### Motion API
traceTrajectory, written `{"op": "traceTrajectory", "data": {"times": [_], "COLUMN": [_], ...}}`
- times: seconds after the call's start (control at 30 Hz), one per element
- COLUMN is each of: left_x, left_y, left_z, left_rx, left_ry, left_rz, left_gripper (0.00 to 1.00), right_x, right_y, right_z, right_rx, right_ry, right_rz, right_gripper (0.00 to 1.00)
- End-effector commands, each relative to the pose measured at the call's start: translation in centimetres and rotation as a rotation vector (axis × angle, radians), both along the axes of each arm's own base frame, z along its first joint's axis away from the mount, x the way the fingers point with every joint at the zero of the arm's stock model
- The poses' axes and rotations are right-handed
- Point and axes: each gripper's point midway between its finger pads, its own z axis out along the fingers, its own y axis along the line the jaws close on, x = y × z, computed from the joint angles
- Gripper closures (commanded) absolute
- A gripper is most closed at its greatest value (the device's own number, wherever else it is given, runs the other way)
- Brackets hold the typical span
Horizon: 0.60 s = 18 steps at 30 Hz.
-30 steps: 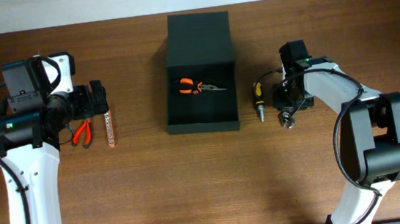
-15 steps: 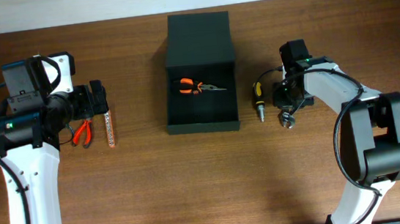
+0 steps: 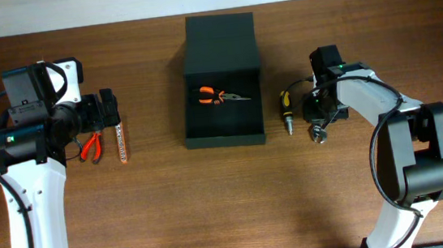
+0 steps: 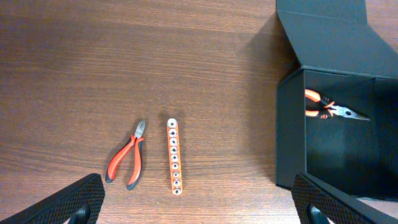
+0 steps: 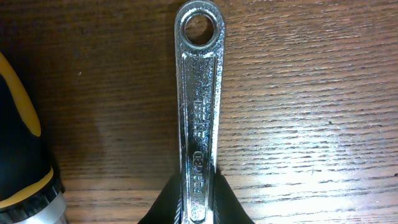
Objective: Pack container
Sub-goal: 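Close right gripper on the wrench handle, then lift the wrench and lower it into the box beside the pliers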
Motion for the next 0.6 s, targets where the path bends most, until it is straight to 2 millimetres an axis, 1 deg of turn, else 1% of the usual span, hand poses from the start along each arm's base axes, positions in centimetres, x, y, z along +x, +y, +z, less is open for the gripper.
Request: {"op": "traceTrajectory", "data": {"times": [0.0, 0.07, 0.3, 0.4, 0.57], "left_x": [0.4, 0.4, 0.4, 0.4, 0.4], "left_y": [0.4, 0.4, 0.4, 0.4, 0.4], "left_z": [0.7, 0.7, 0.7, 0.8, 0.7], "left_rx": [0.022, 0.022, 0.022, 0.022, 0.022], "left_ry": [-0.02, -0.02, -0.02, -0.02, -0.02], "left_rz": [-0.006, -0.006, -0.006, -0.006, -0.006], "left_gripper": [0.01, 0.01, 0.01, 0.01, 0.01], "right_x": [-1.3, -1.1, -0.6, -0.1, 1.2], "right_y": [0.0, 0.0, 0.0, 0.1, 0.2], "right_z": [-1.4, -1.4, -0.9, -0.3, 1.4], "right_rx": [-0.006, -0.006, -0.004, -0.004, -0.002], "right_ry": [0.049, 0.043, 0.027, 0.021, -0.005], "right_rz": [0.003, 0.003, 0.003, 0.004, 0.011], "right_gripper": [0.91, 0.93, 0.93, 0.93, 0.93]}}
